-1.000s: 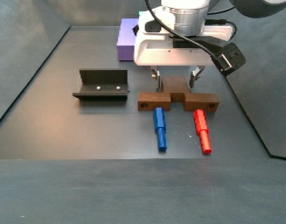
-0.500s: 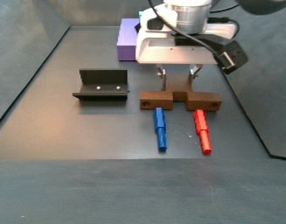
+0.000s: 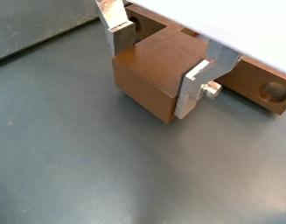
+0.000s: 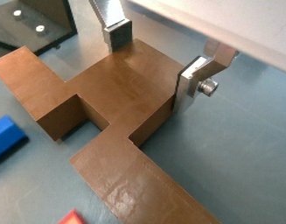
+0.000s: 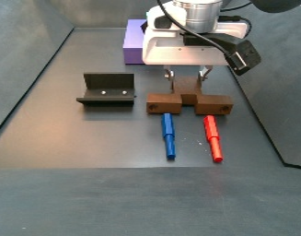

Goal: Pick up the brown object. Move up. Place the brown object on the fixture. Regrasp the brown object. Move to above the board. Insert the brown object.
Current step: Pick up the brown object, then move up, then place the brown object on the fixture.

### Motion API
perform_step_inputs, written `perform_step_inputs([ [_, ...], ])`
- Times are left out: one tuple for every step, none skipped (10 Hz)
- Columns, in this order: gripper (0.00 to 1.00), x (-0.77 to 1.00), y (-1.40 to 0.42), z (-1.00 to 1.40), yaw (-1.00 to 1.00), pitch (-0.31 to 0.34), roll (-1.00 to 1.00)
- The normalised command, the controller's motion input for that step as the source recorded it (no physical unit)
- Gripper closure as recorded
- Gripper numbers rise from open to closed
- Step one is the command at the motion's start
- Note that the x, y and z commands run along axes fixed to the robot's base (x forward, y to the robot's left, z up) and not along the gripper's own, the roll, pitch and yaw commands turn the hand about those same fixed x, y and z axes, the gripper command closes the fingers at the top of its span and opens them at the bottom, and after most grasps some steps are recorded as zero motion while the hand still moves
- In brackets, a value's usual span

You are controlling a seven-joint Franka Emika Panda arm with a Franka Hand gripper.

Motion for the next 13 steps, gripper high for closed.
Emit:
perform_step_inputs([
  [1.00,0.00,0.00,0.00,0.00,0.000,0.00],
  [1.00,0.00,0.00,0.00,0.00,0.000,0.00],
  [1.00,0.00,0.00,0.00,0.00,0.000,0.00],
  [1.00,0.00,0.00,0.00,0.00,0.000,0.00],
  [1.00,0.00,0.00,0.00,0.00,0.000,0.00],
  [1.00,0.00,0.00,0.00,0.00,0.000,0.00],
  [1.00,0.00,0.00,0.00,0.00,0.000,0.00],
  [1.00,0.00,0.00,0.83,0.00,0.000,0.00],
  [1.00,0.00,-0.05,0.72,-0.05,0.034,0.00],
  [1.00,-0.02,-0.04,0.57,-0.05,0.038,-0.01],
  [1.00,0.00,-0.04,0.00,0.00,0.000,0.00],
  [1.00,0.00,-0.08,-0.08,0.00,0.000,-0.11],
  [1.00,0.00,-0.14,-0.15,0.00,-0.020,-0.24],
])
